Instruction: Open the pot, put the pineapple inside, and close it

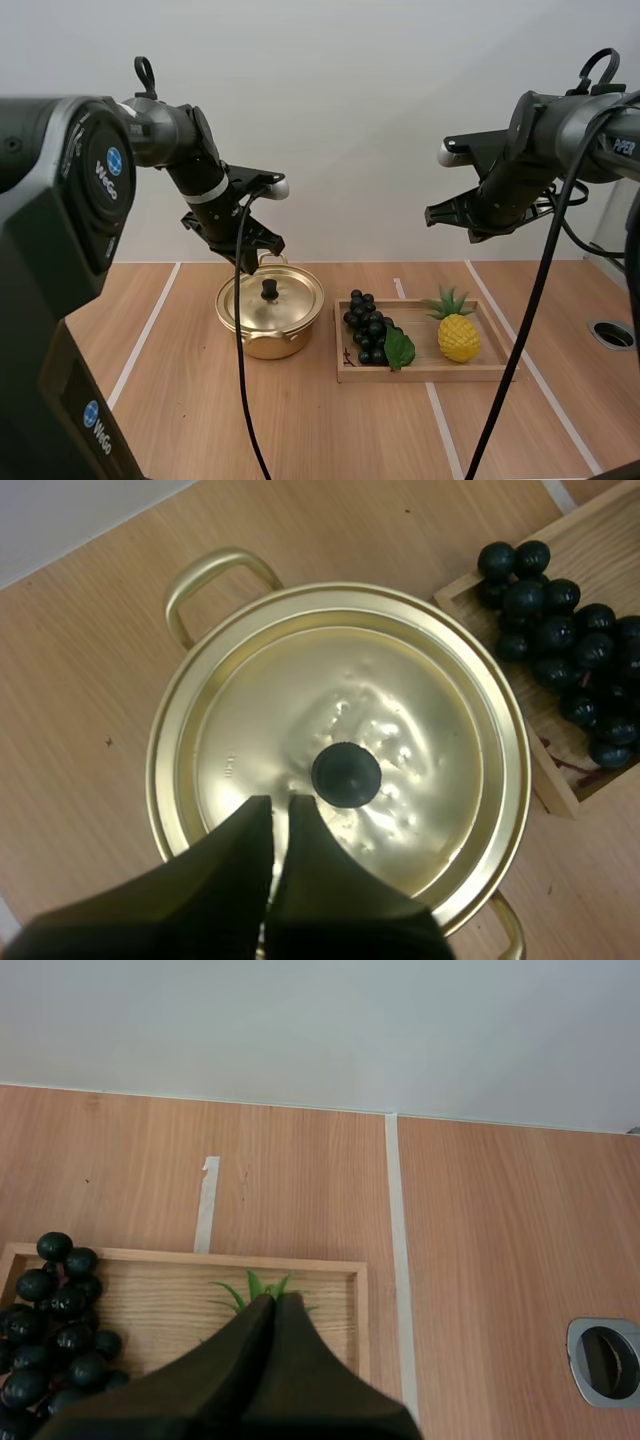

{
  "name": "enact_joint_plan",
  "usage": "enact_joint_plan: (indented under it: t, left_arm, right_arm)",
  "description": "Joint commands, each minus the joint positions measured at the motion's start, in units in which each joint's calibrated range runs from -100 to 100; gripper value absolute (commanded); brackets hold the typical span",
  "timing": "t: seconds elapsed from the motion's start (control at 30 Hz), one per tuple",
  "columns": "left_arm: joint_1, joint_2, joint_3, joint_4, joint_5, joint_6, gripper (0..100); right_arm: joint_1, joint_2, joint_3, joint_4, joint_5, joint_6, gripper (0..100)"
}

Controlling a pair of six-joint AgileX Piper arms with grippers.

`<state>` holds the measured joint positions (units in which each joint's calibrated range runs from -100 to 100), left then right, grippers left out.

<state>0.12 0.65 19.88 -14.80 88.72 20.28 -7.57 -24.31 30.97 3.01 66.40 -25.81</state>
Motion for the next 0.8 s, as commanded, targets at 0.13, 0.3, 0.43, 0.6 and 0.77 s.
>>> enact_joint_plan:
  t: [0.13,0.3,0.43,0.6,0.77]
  left_arm:
    - [-0.17,0.00,-0.18,-3.45,0.59,2.44,95]
    - [-1.25,0.00,-0.18,-3.32,0.74,2.94,97]
    - [-3.40,0.00,-0.18,-0.51,-0.02,2.94,97]
    - [-4.71,0.00,-0.18,5.72,-2.87,-0.51,97]
    - [-4.71,0.12,-0.18,5.61,-3.90,-0.49,97]
  right_arm:
    - [-0.22,-0.19,0.18,-0.13,-0.98,-0.61,0]
    - [-0.22,-0.19,0.18,0.55,-1.04,-2.14,0]
    - [-0.22,-0.19,0.18,0.98,-1.04,-2.14,10]
    - [-0.22,-0.19,0.18,1.36,-0.56,-2.14,16]
    - [-0.22,-0.19,0.18,1.48,-0.42,-2.14,16]
